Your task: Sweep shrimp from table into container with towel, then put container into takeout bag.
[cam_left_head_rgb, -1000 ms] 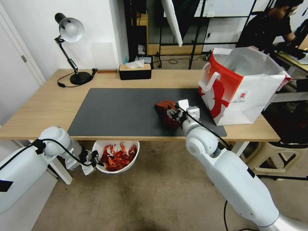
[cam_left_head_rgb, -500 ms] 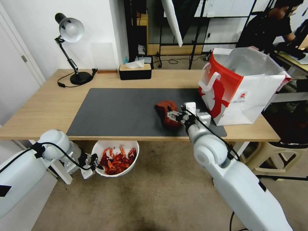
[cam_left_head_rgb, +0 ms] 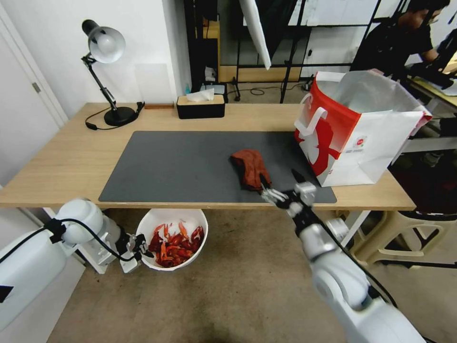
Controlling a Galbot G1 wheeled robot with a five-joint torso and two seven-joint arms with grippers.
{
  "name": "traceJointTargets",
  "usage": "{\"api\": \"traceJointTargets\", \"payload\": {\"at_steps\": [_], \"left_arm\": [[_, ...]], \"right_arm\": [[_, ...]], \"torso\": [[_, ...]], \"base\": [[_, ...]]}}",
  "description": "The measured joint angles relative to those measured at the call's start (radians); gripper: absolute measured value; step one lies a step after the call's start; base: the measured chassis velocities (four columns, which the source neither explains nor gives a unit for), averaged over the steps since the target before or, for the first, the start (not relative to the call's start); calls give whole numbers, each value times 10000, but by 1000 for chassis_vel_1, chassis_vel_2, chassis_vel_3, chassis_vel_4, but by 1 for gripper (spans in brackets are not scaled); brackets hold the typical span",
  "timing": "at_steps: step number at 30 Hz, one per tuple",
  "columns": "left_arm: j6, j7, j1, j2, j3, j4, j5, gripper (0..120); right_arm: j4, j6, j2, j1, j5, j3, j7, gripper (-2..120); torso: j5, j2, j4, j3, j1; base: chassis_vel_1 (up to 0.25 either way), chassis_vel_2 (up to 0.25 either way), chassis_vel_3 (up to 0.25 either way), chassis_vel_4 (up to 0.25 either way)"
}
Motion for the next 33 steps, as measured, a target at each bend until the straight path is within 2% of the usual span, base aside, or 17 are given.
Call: {"api": "traceJointTargets", "payload": {"at_steps": [2, 6, 13, 17, 19, 20, 22, 23, 25, 31, 33], "left_arm": [[-53, -136, 209, -16, -71, -121, 157, 0], [-145, -285, 538, -45, -155, -359, 445, 0], [-338, -529, 1314, 1, -383, -865, 922, 0], [-463, -706, 1795, 241, -586, -1348, 1042, 0], [-546, -766, 2218, 458, -864, -1836, 1096, 0], [-546, -766, 2218, 458, -864, -1836, 1096, 0], [-643, -784, 2671, 641, -1250, -2323, 1127, 0], [-643, -784, 2671, 641, -1250, -2323, 1127, 0], [-663, -784, 2954, 876, -1577, -2811, 1037, 0], [-408, -713, 2948, 1302, -2066, -3569, 426, 0], [-195, -653, 2880, 1645, -2357, -3852, 15, 0]], "right_arm": [[-103, 468, 151, -591, -92, 368, -206, 100], [-227, 841, 316, -1159, -209, 629, -345, 100], [-312, 1045, 429, -1407, -378, 655, -363, 100], [-384, 1093, 500, -1445, -426, 609, -397, 100], [-471, 1148, 545, -1458, -454, 576, -413, 100], [-471, 1148, 545, -1458, -454, 576, -413, 100], [-539, 1188, 576, -1489, -476, 547, -439, 100], [-539, 1188, 576, -1489, -476, 547, -439, 100], [-606, 1251, 589, -1545, -482, 541, -495, 100], [-694, 1412, 652, -1736, -495, 528, -645, 100], [-719, 1560, 705, -1857, -542, 484, -668, 100]], "torso": [[0, 0, -1, 0, 0], [0, 0, -1, 0, 1], [-2, 0, 2, 0, 1], [0, 0, 2, 0, 2], [-1, 0, 1, 0, 2], [-1, 0, 1, 0, 2], [-1, 0, 2, 0, 2], [-1, 0, 2, 0, 2], [1, 0, 2, 0, 1], [-2, -1, 0, 1, 2], [0, -2, -1, 1, 1]], "base": [[0, 0, 0, 0], [0, 0, 0, 0], [0, 0, 0, 0], [0, 0, 0, 0], [0, 0, 0, 0], [0, 0, 0, 0], [0, 0, 0, 0], [0, 0, 0, 0], [0, 0, 0, 0], [0, 0, 0, 0], [0, 0, 0, 0]]}}
